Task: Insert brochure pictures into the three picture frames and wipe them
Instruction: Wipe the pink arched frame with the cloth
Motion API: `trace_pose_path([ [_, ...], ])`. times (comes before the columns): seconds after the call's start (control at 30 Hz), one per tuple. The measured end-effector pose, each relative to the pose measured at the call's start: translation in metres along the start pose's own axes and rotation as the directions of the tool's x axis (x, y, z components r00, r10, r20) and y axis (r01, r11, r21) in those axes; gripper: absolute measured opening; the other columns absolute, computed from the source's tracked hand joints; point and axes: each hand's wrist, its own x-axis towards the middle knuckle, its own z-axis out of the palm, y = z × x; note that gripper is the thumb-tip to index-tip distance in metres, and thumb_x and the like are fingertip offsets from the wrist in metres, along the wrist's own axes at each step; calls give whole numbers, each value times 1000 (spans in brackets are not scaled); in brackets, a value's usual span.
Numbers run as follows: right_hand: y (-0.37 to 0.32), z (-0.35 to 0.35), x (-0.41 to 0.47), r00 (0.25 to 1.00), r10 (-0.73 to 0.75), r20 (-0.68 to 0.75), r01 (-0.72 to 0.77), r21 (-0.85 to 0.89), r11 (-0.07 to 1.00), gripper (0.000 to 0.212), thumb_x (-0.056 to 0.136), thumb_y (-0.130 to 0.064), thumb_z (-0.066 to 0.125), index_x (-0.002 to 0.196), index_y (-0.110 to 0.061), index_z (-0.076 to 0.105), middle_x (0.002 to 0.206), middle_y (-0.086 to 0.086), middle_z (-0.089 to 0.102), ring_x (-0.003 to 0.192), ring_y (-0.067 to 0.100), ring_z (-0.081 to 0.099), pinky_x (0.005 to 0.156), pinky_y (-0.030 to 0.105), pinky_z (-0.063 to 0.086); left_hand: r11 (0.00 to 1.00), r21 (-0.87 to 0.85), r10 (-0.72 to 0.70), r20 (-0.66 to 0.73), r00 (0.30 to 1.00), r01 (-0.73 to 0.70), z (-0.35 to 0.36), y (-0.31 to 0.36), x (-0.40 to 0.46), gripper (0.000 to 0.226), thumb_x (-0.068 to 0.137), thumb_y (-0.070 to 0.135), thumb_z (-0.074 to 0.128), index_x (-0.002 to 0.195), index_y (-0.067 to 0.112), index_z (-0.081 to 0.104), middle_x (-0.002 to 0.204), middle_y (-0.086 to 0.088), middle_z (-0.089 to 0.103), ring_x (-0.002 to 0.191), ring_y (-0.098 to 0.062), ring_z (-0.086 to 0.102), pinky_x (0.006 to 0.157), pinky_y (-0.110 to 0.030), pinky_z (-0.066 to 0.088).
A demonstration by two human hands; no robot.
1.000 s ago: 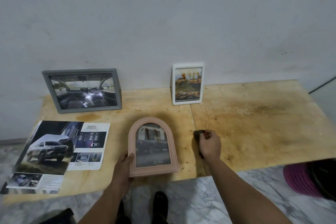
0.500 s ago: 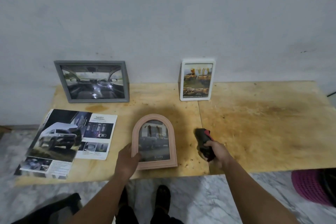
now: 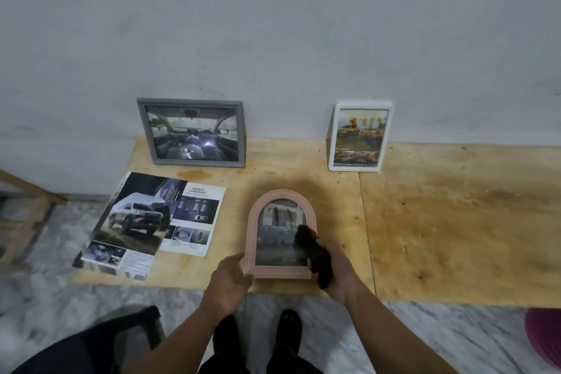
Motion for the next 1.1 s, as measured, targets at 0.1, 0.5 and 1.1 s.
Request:
trace_pose_path([
  [0.1, 14, 21, 3, 986, -136, -101, 92, -352, 931, 39, 93, -38, 72, 122, -12, 71, 83, 10, 68, 59, 18, 59, 45, 26, 43, 987, 129, 92, 28, 995, -95, -1, -5, 9, 75, 86, 36, 76, 151, 16, 46, 150, -10, 50, 137, -26, 50, 112, -28, 37],
  [0.5, -26, 69, 41, 849, -517, 109, 407, -758, 509, 44, 104, -5, 48, 143, -23, 57, 104, 3, 71, 72, 2, 68, 61, 16, 50, 614, 635, 480, 170, 861, -468, 3, -41, 96, 113, 83, 93, 27, 165, 16, 7, 172, -14, 4, 159, -34, -2, 126, -59, 11],
  [1.1, 7, 97, 94, 738, -494, 459, 94, -796, -598, 42, 105, -41, 40, 145, -32, 50, 139, -2, 54, 89, 28, 69, 62, 35, 49, 613, 563, 614, 102, 783, -554, 14, -62, 101, 137, 67, 105, 36, 162, 8, 21, 171, -13, 12, 159, -33, 5, 125, -61, 16],
])
